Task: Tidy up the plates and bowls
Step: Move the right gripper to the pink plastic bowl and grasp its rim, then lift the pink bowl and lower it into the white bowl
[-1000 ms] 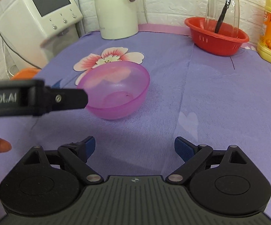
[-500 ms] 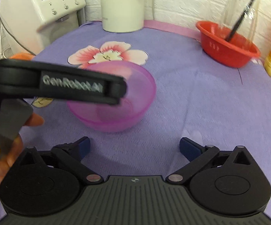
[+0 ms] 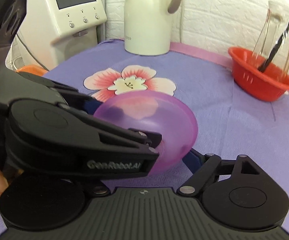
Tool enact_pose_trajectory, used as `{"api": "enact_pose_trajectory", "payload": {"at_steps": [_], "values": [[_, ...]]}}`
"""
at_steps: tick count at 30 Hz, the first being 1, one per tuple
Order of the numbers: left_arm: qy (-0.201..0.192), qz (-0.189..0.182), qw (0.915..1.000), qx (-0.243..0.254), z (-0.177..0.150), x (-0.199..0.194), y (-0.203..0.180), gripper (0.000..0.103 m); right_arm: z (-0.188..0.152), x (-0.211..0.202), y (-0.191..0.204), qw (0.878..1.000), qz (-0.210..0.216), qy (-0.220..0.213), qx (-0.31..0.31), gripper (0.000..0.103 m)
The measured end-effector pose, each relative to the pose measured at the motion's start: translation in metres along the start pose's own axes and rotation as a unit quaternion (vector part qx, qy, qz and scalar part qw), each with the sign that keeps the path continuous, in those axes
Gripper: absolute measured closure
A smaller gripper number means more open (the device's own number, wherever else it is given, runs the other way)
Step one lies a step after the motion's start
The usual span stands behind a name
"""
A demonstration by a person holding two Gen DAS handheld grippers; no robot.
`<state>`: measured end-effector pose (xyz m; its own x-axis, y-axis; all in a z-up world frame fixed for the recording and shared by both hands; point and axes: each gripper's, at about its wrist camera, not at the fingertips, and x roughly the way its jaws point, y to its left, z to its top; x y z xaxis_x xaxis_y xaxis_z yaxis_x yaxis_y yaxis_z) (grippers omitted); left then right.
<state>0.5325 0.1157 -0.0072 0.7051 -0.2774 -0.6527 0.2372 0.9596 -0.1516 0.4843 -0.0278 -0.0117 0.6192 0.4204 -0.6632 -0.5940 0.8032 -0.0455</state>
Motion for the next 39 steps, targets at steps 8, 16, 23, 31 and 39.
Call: {"api": "enact_pose_trajectory", "payload": {"at_steps": [8, 16, 23, 31, 39], "values": [[-0.043, -0.013, 0.9990, 0.007, -0.003, -0.059, -0.046, 0.049, -0.006, -0.062, 0.000, 0.998, -0.012, -0.051, -0.018, 0.000], [-0.040, -0.049, 0.9969, 0.046, -0.045, -0.118, -0.139, 0.049, -0.063, -0.167, 0.000, 0.998, -0.028, -0.060, -0.018, 0.000], [-0.023, -0.110, 0.9911, 0.072, -0.108, -0.144, -0.233, 0.048, -0.145, -0.250, -0.008, 0.997, -0.060, -0.043, 0.009, 0.000], [-0.004, -0.112, 0.9888, 0.099, -0.154, -0.156, -0.285, 0.047, -0.210, -0.290, -0.013, 0.996, -0.068, -0.026, 0.043, 0.000], [-0.015, -0.074, 0.9898, 0.120, -0.162, -0.160, -0.287, 0.019, -0.232, -0.297, -0.012, 0.997, -0.053, -0.033, 0.049, 0.000]]}}
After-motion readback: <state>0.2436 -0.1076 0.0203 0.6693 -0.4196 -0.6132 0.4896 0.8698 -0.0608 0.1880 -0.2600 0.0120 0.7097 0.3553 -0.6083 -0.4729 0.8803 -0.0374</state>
